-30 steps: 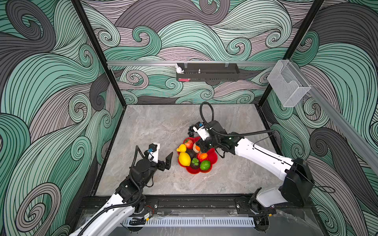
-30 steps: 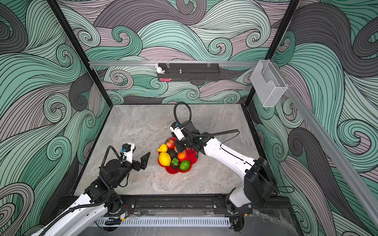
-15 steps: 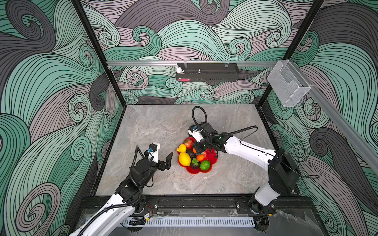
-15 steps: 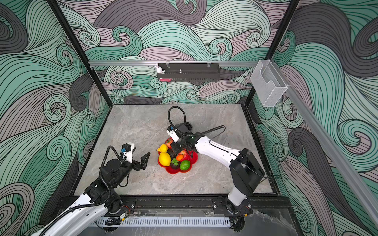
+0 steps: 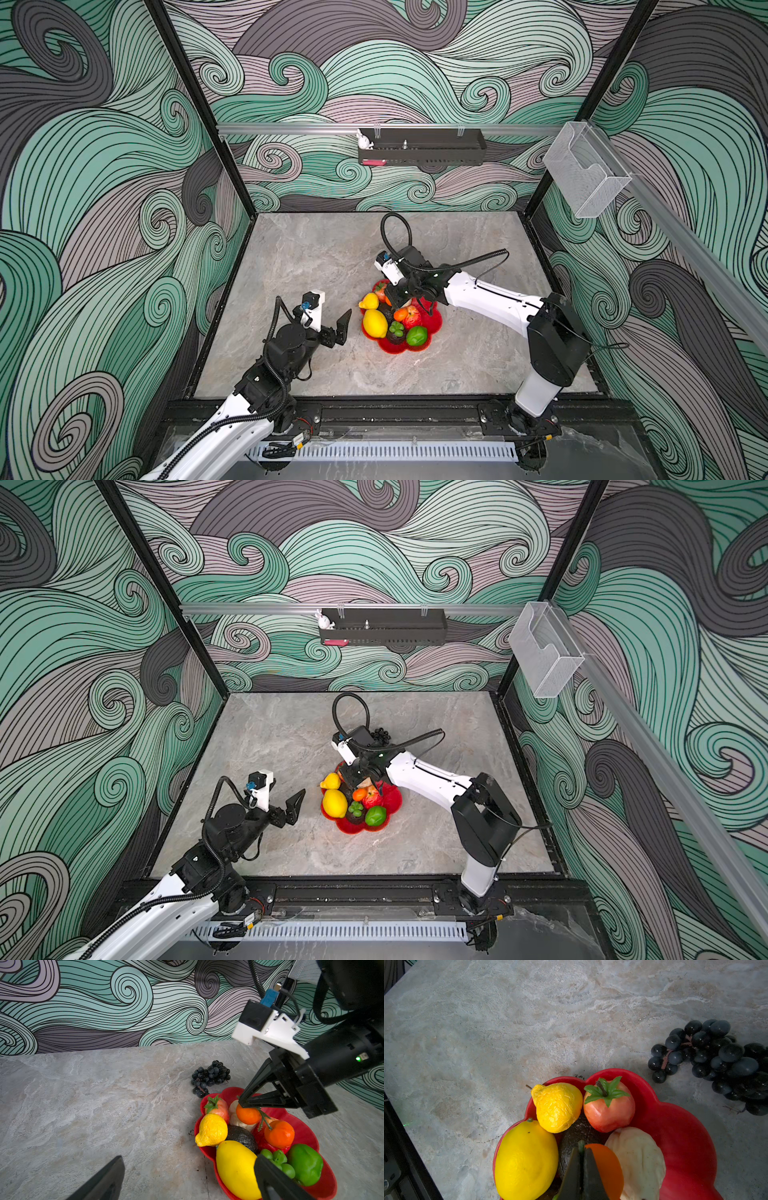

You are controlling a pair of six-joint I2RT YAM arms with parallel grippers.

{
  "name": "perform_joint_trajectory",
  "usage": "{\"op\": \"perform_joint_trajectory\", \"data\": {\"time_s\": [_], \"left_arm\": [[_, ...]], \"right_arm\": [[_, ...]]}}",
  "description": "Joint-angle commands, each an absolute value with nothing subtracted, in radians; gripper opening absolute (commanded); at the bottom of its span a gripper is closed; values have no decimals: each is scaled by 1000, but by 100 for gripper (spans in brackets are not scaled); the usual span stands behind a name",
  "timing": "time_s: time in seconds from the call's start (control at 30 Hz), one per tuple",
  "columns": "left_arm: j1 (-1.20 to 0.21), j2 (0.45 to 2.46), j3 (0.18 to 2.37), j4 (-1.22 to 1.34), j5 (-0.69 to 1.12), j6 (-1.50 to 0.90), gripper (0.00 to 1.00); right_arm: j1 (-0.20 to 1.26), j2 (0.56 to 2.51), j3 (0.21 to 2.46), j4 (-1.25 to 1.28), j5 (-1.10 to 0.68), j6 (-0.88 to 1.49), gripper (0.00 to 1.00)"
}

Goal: Arrange fruit in a fruit bowl
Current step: Place the fruits in the fruit bowl.

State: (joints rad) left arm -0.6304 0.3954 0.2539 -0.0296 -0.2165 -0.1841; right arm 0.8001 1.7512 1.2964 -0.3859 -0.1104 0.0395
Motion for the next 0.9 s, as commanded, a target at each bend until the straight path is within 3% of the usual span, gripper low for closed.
{"op": "perform_joint_trajectory", "data": {"time_s": [0.0, 0.57, 0.87], "left_arm": [[-624, 400, 284, -28, -219, -184, 99], [-625, 406, 282, -21, -221, -184, 99], [-624, 482, 309, -22, -272, -223, 99]], "right_arm": [[810, 1770, 1334, -394, -74, 16, 5], [824, 1755, 1338, -406, -42, 13, 25], [824, 1540, 1279, -463, 1, 83, 37]]}}
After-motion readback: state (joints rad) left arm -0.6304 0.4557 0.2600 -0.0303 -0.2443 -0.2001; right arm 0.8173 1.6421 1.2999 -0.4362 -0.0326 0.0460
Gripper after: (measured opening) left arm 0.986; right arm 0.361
